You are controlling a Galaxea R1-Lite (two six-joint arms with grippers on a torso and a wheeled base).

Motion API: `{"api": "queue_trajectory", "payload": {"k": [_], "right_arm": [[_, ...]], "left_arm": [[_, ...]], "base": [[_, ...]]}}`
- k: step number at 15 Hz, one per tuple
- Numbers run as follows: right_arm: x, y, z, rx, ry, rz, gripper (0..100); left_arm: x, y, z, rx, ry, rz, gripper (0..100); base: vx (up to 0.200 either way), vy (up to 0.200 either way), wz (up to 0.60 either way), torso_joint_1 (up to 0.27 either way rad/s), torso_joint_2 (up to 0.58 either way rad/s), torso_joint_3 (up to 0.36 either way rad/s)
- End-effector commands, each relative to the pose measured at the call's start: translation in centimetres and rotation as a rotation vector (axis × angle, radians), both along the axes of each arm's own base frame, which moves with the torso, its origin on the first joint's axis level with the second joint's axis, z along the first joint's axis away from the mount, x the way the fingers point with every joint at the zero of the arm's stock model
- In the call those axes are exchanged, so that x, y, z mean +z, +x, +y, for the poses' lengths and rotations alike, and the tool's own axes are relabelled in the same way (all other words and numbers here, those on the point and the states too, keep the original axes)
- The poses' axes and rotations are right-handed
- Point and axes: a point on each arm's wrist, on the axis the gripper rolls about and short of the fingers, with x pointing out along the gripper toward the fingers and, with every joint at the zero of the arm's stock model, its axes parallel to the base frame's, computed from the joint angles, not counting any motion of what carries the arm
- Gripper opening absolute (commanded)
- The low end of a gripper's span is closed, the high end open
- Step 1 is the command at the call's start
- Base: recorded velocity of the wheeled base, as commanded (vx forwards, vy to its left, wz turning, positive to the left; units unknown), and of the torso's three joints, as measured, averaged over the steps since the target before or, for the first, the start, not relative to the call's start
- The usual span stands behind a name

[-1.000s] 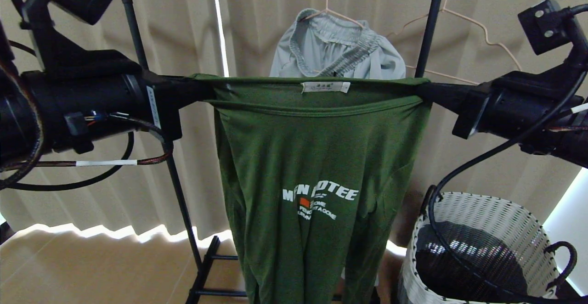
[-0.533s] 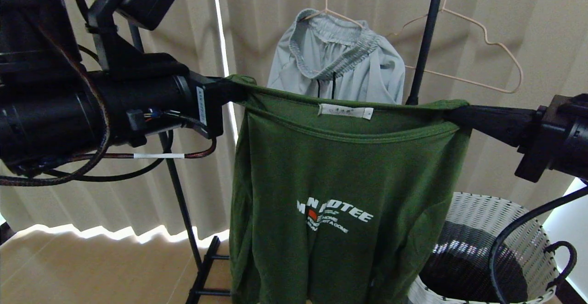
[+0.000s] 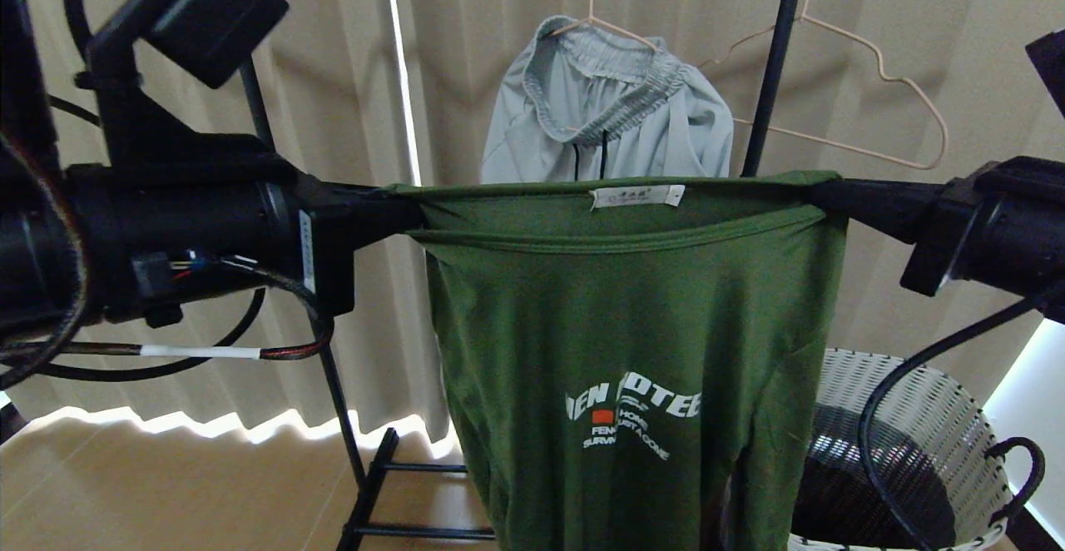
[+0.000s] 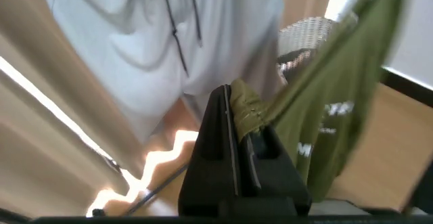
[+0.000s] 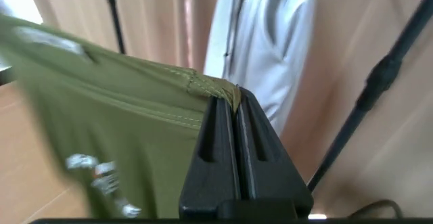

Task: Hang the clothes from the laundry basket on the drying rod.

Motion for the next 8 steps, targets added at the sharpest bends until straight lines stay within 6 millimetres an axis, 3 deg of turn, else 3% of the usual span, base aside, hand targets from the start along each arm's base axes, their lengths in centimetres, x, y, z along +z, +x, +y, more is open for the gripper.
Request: {"api": "queue_trajectory", "payload": {"k": [1, 4, 6, 8], "right_arm": [[-0.1, 2.2, 0.4, -0.02, -0.001, 0.021, 0], [1.1, 4.9, 1.2, -0.026, 0.081, -0.061, 0], [1.1, 5.1, 1.3, -0.025, 0.093, -0.082, 0], [2.0, 4.6, 1.1, -0.024, 0.105, -0.114, 0]], "left_arm": [[1.2, -1.6, 0.7, -0.016, -0.031, -0.044, 0], [1.6, -2.0, 0.4, -0.041, -0.051, -0.072, 0], [2.0, -1.6, 0.1, -0.038, -0.076, -0.107, 0], [2.6, 0.5, -1.0, -0.02, -0.116, -0.163, 0]], "base": [[0.0, 0.0, 0.0, 0.0, 0.0, 0.0], [0.0, 0.0, 0.0, 0.0, 0.0, 0.0], [0.0, 0.0, 0.0, 0.0, 0.0, 0.0], [0.0, 0.0, 0.0, 0.0, 0.0, 0.0]]}}
